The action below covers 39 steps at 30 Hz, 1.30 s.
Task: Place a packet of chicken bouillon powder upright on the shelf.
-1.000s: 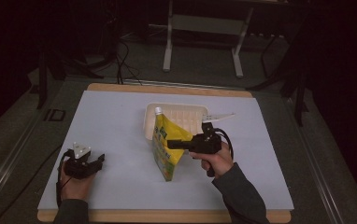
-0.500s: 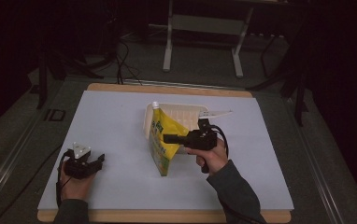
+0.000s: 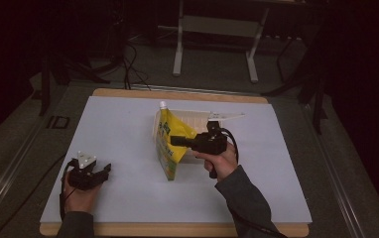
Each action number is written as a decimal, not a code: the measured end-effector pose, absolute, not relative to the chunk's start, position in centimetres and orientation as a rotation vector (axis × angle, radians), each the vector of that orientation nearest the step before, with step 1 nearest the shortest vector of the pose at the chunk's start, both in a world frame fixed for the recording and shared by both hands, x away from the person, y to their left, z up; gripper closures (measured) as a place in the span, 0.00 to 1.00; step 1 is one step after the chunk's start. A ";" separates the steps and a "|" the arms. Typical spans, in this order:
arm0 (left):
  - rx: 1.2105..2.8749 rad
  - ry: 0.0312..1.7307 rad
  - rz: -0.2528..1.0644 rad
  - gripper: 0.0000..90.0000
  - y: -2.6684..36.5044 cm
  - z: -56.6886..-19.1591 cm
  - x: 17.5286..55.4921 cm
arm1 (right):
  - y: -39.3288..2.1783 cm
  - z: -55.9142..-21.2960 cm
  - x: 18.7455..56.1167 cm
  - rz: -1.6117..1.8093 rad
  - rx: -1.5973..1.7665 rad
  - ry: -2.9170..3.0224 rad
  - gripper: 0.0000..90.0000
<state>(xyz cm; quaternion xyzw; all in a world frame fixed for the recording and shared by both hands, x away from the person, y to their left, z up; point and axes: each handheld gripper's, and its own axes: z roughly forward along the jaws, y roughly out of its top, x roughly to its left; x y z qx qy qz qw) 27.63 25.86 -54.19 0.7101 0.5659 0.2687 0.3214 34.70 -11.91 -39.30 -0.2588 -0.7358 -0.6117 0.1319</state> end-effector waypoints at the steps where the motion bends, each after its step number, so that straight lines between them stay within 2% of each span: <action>1: 1.865 1.486 0.706 0.46 25.9 -54.2 27.6 | -11.9 -39.3 34.8 -1.779 -0.752 -2.137 1.00; 39: 1.858 1.485 0.706 0.46 25.9 -54.2 27.6 | -10.5 -38.7 36.9 -1.851 -0.838 -2.193 1.00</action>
